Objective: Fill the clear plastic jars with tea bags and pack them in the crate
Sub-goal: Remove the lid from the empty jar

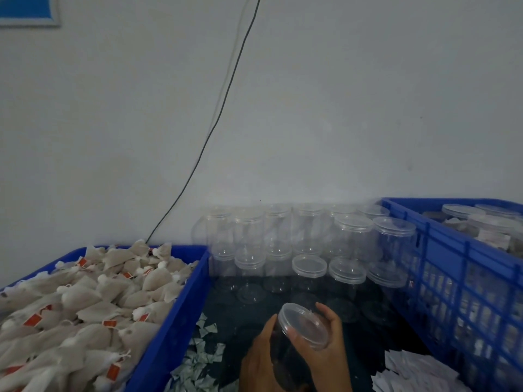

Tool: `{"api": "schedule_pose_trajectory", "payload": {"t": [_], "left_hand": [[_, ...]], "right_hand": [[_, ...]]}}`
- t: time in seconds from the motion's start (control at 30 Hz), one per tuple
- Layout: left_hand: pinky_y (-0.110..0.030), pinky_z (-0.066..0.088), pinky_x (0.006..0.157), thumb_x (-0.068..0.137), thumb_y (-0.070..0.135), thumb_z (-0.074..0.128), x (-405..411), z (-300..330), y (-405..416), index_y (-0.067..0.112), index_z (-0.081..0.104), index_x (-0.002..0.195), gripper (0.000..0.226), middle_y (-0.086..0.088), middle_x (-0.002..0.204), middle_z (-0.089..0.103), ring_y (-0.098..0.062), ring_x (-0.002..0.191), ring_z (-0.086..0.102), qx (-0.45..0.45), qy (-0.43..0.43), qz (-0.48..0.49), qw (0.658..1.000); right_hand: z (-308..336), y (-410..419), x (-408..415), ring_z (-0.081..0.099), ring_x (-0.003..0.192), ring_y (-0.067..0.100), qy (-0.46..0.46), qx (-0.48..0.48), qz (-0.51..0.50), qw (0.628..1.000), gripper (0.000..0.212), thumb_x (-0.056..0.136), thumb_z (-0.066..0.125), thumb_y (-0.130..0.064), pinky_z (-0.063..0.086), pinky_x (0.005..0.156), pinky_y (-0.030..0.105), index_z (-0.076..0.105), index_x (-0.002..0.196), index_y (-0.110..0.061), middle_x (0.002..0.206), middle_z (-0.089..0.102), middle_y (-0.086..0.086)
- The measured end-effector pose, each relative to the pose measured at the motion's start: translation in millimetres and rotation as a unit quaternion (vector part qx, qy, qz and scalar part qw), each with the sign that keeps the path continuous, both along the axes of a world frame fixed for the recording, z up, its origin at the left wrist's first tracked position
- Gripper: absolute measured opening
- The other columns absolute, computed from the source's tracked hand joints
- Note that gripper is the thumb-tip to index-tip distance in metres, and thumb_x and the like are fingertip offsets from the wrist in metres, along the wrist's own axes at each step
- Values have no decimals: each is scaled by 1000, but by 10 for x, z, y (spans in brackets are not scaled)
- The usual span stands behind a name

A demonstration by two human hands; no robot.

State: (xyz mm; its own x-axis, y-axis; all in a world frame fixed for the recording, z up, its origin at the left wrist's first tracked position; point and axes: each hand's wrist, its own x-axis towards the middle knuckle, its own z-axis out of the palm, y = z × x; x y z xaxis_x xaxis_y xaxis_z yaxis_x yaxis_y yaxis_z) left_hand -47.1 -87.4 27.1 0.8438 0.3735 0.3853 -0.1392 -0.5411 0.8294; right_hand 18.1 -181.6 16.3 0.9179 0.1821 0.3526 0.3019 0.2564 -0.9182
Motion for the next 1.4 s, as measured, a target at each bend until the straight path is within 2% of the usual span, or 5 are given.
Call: {"api": "schedule_pose_trajectory", "payload": {"t": [0.07,0.23,0.8,1.1,1.4], "left_hand": [[-20,33,109,71,60,65,108,-157,41,34,34,141,81,18,138,46,4,125,45,29,45,3,999],[-14,37,99,42,54,77,92,-411,156,66,12,137,116,43,121,43,13,114,46,106,51,23,993],[-29,48,97,46,44,83,56,-436,272,60,22,138,112,29,122,53,5,113,53,105,15,-42,994],[-6,46,82,48,50,88,-40,-487,359,65,16,138,116,41,122,45,15,114,48,61,36,-93,993],[-26,29,102,58,60,63,-40,-468,260,60,-11,140,111,19,135,41,-3,122,40,240,12,38,970]], "right_hand": [[-19,-52,19,63,97,13,2,0,8,1000,79,48,94,-28,49,73,20,52,116,-26,113,61,1],[-53,-109,72,68,93,11,14,-18,34,999,83,40,87,-49,54,74,26,57,114,-28,110,66,-1],[-66,-182,12,64,104,1,-7,-48,49,998,60,63,85,-44,53,74,16,62,119,-41,116,61,-14],[9,-314,32,58,113,-3,-67,-129,141,979,76,70,75,-41,46,85,8,42,139,-41,128,59,-14],[-85,-223,-10,62,100,12,11,-97,71,993,101,58,82,-39,50,78,23,23,140,-42,117,54,2]]}}
